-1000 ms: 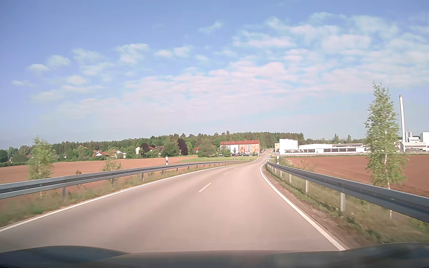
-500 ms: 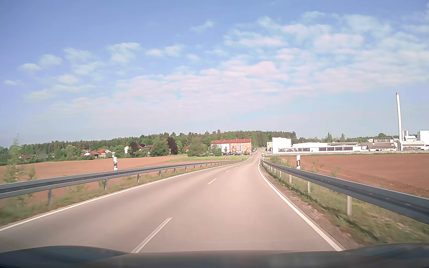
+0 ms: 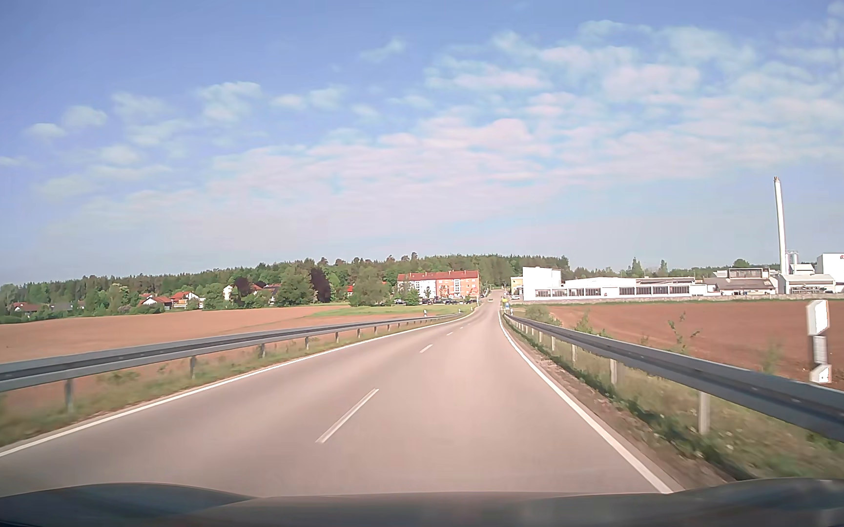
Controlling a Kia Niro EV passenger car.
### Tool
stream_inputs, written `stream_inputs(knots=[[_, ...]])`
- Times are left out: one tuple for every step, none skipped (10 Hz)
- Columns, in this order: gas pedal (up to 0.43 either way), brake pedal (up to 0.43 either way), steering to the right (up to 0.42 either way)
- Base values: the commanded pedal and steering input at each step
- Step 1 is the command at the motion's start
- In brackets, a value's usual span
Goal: Follow the waypoints while adhering to traffic rules and regulations
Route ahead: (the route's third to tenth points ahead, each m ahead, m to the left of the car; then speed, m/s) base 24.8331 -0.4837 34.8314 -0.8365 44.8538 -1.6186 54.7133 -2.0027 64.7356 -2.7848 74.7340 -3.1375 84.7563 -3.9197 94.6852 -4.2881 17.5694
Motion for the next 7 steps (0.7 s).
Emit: stream_inputs(knots=[[0.138,0.0,0.013],[0.138,0.0,0.013],[0.138,0.0,0.012],[0.138,0.0,0.012],[0.138,0.0,0.012],[0.138,0.0,0.012],[0.138,0.0,0.012]])
